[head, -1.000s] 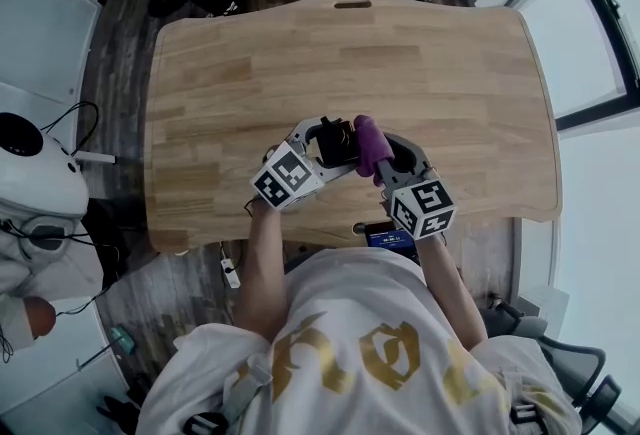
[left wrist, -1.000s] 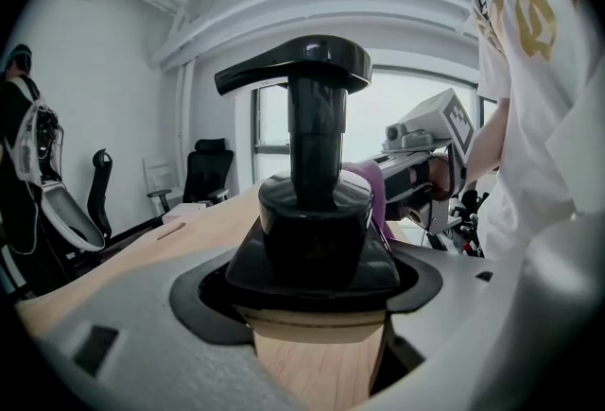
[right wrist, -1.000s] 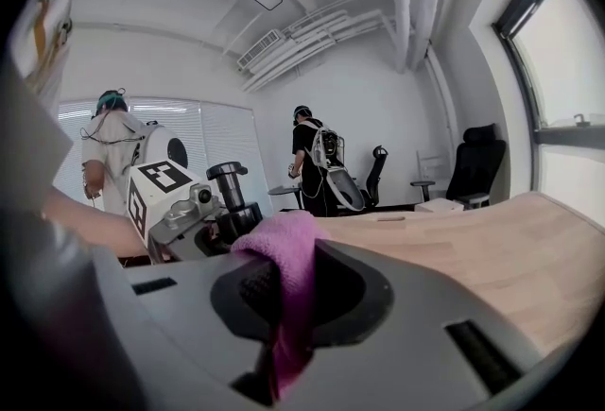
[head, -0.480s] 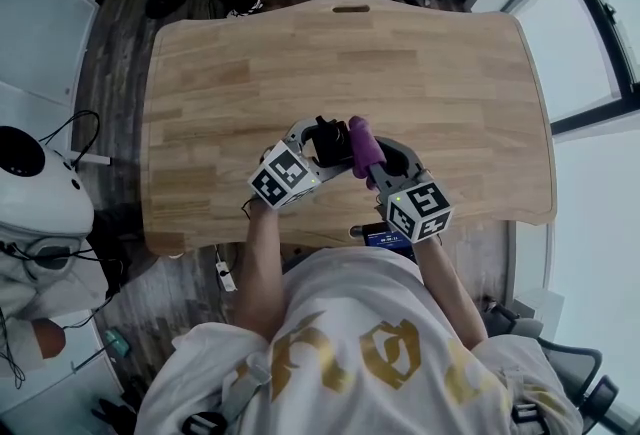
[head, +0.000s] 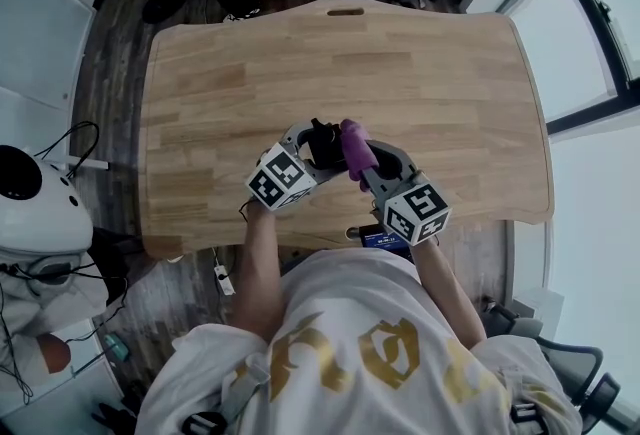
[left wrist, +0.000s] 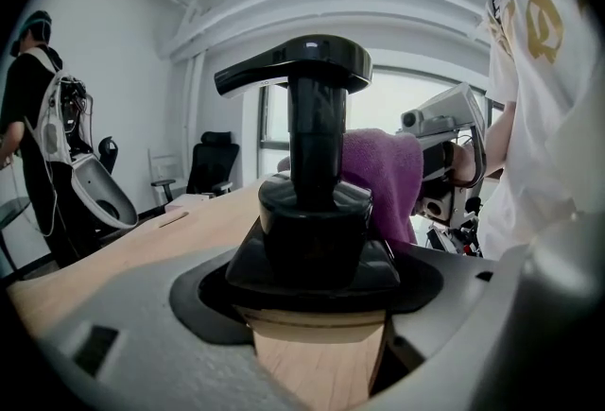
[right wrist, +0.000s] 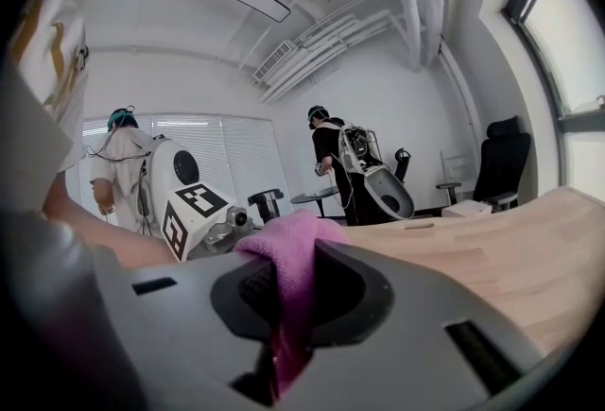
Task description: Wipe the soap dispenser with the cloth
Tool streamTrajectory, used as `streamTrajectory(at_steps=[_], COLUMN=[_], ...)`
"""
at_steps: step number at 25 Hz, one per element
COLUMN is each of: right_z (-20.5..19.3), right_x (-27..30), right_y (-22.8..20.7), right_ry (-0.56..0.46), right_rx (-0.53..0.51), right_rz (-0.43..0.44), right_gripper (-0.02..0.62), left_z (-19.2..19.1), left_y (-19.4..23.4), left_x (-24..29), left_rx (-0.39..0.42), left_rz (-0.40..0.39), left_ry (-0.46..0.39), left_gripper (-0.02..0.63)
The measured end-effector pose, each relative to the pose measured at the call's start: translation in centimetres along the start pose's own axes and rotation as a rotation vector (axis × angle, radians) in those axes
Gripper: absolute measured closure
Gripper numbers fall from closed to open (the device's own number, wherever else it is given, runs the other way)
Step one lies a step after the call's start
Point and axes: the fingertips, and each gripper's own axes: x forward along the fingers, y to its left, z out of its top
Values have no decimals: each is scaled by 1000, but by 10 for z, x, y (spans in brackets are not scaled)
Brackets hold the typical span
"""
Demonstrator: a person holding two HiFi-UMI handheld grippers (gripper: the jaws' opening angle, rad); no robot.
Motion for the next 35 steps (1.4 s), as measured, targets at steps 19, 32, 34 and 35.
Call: streamTrajectory(at_steps=[19,32,34,35], right_z=[11,13,11,9], right_x=[-2,10,12,13], right_y=[-23,-37,-37,-37], right_ry=[-61,-23,-2,7], right_rx=[127,142,151,155], right_rz=[-38,-83,-83,-85], right_gripper=[561,561,561,561], left_z=[20,34,34,34], left_y=[-17,-25,-26,-27], left_x=[5,-4,-7,-8], left_rx=[13,6,6,6], left_rz=[-68,-102,-105,-106], left_ry=[-46,-103,-108,-109], left_gripper=[249,249,249,249])
